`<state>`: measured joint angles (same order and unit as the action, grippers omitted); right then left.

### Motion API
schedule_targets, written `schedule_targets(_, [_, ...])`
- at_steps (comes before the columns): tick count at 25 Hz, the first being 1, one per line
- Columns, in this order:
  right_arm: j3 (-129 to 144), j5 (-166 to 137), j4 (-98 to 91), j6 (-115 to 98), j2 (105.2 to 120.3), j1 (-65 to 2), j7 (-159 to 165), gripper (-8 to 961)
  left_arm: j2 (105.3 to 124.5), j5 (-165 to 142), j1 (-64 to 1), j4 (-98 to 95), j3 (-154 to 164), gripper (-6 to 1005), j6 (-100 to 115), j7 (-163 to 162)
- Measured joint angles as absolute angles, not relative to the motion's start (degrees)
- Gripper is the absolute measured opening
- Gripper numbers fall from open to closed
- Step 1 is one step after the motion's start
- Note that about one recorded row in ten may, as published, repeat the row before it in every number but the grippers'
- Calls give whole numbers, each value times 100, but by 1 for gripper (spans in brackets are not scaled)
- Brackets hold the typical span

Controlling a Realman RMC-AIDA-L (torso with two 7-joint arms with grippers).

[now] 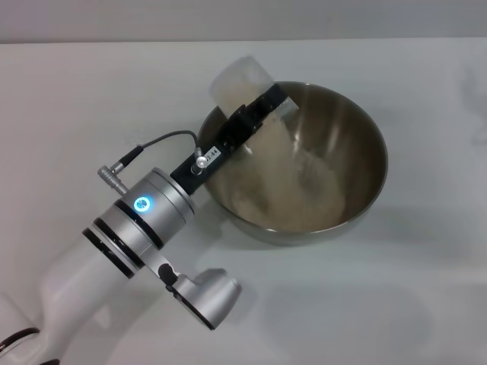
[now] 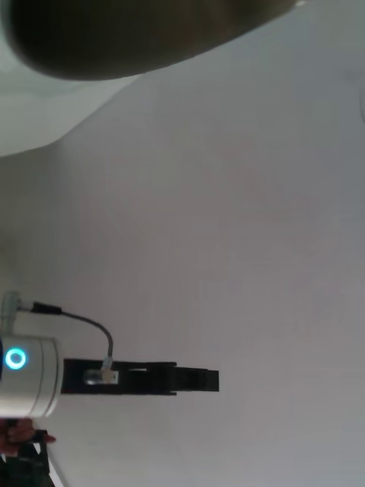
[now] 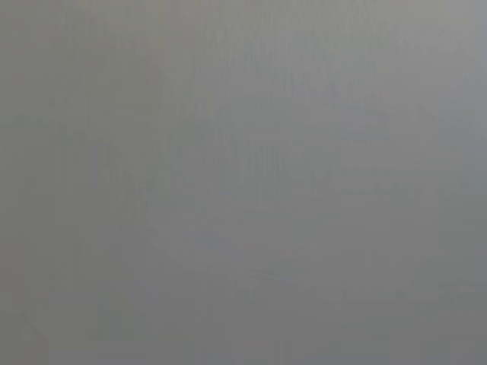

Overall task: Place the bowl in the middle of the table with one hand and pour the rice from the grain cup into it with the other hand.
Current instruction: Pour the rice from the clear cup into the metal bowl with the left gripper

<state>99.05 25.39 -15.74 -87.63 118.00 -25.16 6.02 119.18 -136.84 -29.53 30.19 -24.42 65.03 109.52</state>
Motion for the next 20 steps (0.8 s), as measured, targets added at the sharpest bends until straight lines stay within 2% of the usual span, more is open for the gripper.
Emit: schedule_targets(20, [9904,2540,-1550,-8765,11771,-2562,631,492,11918,-13651,-2854,3540,-2891,104,6119,10758])
